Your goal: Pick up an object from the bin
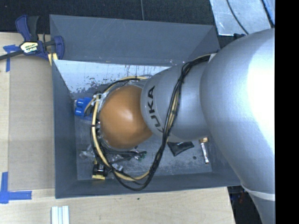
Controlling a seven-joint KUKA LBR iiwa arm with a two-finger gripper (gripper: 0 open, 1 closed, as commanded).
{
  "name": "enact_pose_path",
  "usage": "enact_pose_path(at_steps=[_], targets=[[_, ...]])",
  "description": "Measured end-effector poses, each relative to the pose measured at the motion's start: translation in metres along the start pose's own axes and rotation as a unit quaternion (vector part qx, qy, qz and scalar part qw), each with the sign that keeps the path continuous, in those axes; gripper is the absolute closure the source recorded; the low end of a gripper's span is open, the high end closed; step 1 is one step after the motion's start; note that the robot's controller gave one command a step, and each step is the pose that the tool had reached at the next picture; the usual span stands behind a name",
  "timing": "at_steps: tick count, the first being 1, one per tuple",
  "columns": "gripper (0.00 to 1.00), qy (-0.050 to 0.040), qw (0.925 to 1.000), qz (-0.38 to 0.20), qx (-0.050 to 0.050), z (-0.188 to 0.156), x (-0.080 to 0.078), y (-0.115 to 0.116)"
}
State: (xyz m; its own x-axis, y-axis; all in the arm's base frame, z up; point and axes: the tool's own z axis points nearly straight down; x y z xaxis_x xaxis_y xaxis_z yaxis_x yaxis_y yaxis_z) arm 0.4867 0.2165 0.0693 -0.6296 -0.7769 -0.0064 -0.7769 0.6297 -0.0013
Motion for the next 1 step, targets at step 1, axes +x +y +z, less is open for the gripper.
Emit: enact_pose_path(at_steps=[1], targets=[[1.0, -0.0028, 0.9883, -0.153, 0.002, -0.0019, 0.0037, -0.0009]])
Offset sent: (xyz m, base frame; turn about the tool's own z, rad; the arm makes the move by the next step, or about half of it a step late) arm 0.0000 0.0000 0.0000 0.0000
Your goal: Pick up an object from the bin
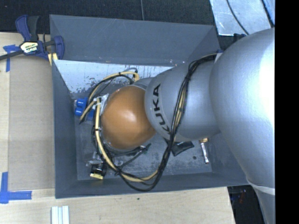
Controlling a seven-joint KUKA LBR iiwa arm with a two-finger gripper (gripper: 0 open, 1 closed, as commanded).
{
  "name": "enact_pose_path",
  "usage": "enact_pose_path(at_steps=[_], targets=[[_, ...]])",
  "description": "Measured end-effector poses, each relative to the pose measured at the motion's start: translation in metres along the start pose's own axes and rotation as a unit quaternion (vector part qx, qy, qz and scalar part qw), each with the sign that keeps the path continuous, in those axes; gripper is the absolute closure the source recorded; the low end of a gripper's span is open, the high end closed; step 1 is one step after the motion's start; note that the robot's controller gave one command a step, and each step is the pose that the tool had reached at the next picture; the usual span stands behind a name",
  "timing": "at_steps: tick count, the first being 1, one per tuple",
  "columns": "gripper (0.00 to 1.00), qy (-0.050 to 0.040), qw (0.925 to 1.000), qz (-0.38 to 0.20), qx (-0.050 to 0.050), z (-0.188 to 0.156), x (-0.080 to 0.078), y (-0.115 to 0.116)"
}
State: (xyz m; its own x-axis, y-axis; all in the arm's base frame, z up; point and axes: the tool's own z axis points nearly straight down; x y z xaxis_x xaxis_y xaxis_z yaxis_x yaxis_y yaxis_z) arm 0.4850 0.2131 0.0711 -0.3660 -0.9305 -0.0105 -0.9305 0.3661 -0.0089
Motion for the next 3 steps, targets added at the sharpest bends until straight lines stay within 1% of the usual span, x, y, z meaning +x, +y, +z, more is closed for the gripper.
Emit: enact_pose_path(at_steps=[1, 2, 3], targets=[[1.0, 0.0001, 1.0, 0.0, 0.0, 0.0, 0.0, 0.0], [1.0, 0.0003, 1.0, 0.001, -0.001, -0.011, 0.001, 0.001], [1.0, 0.0011, 1.0, 0.001, -0.002, -0.032, 0.001, 0.001]])
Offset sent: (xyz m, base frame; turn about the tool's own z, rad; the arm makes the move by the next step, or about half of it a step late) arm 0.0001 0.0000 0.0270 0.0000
